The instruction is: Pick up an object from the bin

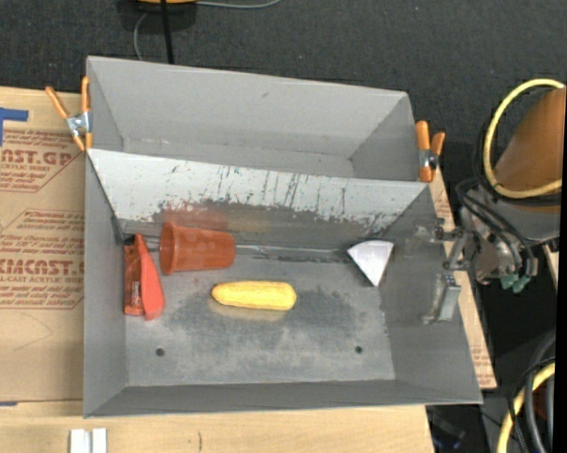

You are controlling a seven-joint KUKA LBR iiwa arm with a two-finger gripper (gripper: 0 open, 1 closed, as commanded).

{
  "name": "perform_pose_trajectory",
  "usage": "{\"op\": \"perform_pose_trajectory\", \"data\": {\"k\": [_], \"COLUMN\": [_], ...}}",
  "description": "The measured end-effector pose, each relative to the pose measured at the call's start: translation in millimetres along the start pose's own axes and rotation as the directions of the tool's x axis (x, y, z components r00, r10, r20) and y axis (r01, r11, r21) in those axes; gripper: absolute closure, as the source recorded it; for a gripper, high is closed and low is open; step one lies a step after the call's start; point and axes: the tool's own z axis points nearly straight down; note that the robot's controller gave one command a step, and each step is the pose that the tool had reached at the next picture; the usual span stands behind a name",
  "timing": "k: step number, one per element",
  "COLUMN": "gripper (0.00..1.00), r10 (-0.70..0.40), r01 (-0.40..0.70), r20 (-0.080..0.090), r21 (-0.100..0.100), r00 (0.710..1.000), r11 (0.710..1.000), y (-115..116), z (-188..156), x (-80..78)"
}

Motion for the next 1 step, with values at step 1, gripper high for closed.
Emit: {"op": "perform_pose_trajectory", "data": {"k": [1], "gripper": [0.0], "r10": [-0.066], "r01": [0.066], "r20": [0.024], "r21": [0.007], "r00": [0.998], "r11": [0.998], "y": [10.4], "z": [10.6], "x": [-18.9]}}
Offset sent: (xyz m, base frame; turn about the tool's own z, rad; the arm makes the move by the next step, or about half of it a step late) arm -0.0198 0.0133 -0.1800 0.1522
